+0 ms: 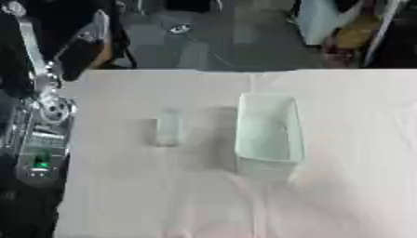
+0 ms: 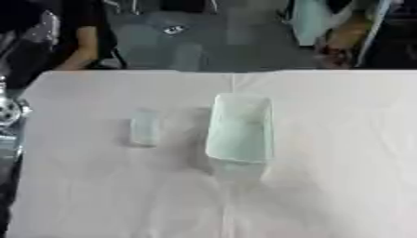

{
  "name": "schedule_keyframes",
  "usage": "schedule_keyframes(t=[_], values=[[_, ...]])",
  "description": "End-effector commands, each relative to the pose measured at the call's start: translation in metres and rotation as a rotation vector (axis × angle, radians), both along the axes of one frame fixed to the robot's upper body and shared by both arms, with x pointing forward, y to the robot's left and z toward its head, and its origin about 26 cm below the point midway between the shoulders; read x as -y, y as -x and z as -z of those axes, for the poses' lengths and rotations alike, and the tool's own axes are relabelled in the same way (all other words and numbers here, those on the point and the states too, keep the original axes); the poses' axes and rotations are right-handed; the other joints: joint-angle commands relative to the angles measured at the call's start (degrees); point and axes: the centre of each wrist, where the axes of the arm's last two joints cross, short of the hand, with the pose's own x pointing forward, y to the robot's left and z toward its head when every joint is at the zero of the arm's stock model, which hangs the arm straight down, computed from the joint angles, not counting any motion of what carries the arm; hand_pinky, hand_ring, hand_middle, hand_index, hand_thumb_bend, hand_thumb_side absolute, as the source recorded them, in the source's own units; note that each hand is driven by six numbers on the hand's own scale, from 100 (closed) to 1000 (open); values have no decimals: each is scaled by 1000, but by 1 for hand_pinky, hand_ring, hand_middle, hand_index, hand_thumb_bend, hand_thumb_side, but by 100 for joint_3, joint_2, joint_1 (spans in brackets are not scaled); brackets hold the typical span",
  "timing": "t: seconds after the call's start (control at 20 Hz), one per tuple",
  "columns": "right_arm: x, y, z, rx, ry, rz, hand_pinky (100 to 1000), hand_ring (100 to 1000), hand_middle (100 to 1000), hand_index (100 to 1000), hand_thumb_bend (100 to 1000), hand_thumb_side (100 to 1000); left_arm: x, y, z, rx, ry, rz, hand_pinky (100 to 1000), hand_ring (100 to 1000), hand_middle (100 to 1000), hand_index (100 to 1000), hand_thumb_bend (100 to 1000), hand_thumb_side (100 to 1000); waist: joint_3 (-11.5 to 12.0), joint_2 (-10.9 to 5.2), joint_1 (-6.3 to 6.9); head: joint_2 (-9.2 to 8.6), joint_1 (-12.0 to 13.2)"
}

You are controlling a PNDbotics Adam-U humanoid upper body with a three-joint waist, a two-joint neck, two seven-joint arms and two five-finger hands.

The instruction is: Pick up objects on the table and place them in the box.

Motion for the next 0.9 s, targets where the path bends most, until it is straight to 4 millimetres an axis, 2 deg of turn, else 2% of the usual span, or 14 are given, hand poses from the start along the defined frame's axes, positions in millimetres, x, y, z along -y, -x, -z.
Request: schedule_keyframes(t=[0.05, 0.35, 0.4, 0.5, 0.7, 0.9], values=[[0, 2, -10, 34, 23, 0, 900, 918, 929, 938, 100, 633, -2, 3, -11, 26, -35, -3, 826, 786, 752, 813, 909, 526, 1, -35, -11, -80, -7], [0, 2, -10, 35, 24, 1, 900, 918, 929, 938, 100, 634, -3, 3, -10, -2, -38, -13, 827, 784, 748, 812, 901, 540, -1, -31, -11, -63, 6], [0, 2, -10, 35, 24, 2, 900, 918, 929, 939, 100, 633, -3, 4, -9, -31, -39, -24, 828, 783, 744, 812, 883, 570, -2, -30, -11, -62, 7], [0, 2, -11, 36, 25, 1, 900, 918, 929, 939, 100, 634, -3, 4, -6, -133, -44, -47, 827, 784, 752, 819, 823, 635, -7, -30, -10, -63, 12], [0, 2, -11, 37, 26, -3, 901, 918, 929, 939, 100, 634, 5, 4, 8, -520, -51, -52, 822, 790, 768, 830, 719, 760, -36, -27, -3, -68, 27], [-1, 1, -12, 39, 26, -6, 901, 919, 929, 939, 100, 635, 7, -7, 33, -803, -49, -51, 819, 789, 769, 828, 689, 815, -60, -16, 5, -56, 47]])
